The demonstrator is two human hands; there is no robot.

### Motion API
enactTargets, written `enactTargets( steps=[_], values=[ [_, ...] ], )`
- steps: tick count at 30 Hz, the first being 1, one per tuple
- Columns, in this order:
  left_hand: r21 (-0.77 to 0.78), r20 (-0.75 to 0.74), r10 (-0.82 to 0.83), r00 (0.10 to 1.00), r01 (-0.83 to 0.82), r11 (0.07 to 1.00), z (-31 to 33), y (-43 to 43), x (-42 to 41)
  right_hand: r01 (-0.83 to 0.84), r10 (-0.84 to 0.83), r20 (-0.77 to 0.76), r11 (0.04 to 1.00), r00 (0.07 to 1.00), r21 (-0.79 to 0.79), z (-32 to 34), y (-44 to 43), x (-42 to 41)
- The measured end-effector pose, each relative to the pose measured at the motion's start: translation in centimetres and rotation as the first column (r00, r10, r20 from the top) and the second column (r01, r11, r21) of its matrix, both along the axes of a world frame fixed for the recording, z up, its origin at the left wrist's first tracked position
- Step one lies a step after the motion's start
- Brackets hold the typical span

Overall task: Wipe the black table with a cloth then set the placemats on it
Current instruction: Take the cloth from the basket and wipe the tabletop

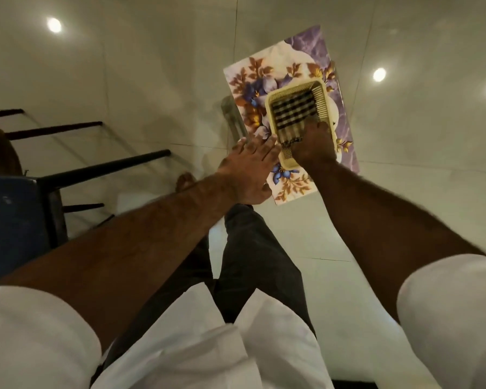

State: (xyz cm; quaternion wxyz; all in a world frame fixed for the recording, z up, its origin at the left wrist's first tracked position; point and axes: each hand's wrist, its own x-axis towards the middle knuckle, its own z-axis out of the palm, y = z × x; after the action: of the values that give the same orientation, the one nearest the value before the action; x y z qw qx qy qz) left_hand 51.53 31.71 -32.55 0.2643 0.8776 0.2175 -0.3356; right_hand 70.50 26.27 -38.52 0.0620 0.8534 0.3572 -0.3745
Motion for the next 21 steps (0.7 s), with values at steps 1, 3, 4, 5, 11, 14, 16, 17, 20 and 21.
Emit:
enactTargets(
  steps=[1, 3, 4, 5, 11, 14, 16, 17, 20, 21],
  values=[
    [0.007, -0.006, 0.000, 1.000, 0.000, 1.000, -0.5, 0.2, 0.0, -0.047, 0.048, 0.023, 0.999, 0.999, -0.017, -0.6, 0.1, 0.1],
    [0.015, -0.010, 0.003, 1.000, -0.003, 1.000, -1.2, 0.7, 0.1, -0.139, 0.144, 0.084, 0.989, 0.986, -0.055, -1.8, 0.1, 0.3],
    [0.017, -0.008, 0.005, 1.000, -0.005, 1.000, -1.4, 0.9, 0.1, -0.171, 0.177, 0.114, 0.983, 0.977, -0.062, -2.2, 0.1, 0.4],
    [0.016, -0.006, 0.006, 1.000, -0.006, 1.000, -1.6, 1.1, 0.1, -0.202, 0.209, 0.144, 0.978, 0.967, -0.058, -2.6, 0.0, 0.6],
    [0.020, 0.004, -0.018, 1.000, 0.018, 1.000, -2.4, 1.5, -0.3, -0.428, 0.417, 0.228, 0.904, 0.880, -0.001, -2.9, 0.2, 2.9],
    [0.008, -0.004, -0.029, 1.000, 0.029, 1.000, -2.3, 1.6, -0.3, -0.421, 0.414, 0.189, 0.907, 0.890, -0.003, -1.6, 1.2, 3.1],
    [-0.006, -0.011, -0.026, 1.000, 0.026, 1.000, -2.0, 1.8, -0.3, -0.418, 0.404, 0.200, 0.908, 0.893, 0.030, -0.6, 1.4, 2.7],
    [-0.008, -0.012, -0.022, 1.000, 0.021, 1.000, -1.8, 1.9, -0.3, -0.424, 0.404, 0.210, 0.904, 0.890, 0.059, -0.1, 1.3, 2.4],
    [-0.006, -0.008, 0.011, 1.000, -0.011, 1.000, -0.9, 2.3, -0.7, -0.354, 0.316, 0.222, 0.921, 0.923, 0.160, 1.6, 0.4, 0.9],
    [-0.012, -0.009, 0.028, 1.000, -0.028, 1.000, -0.5, 2.3, -0.8, -0.291, 0.251, 0.201, 0.936, 0.947, 0.200, 2.2, 0.0, 0.3]
  ],
)
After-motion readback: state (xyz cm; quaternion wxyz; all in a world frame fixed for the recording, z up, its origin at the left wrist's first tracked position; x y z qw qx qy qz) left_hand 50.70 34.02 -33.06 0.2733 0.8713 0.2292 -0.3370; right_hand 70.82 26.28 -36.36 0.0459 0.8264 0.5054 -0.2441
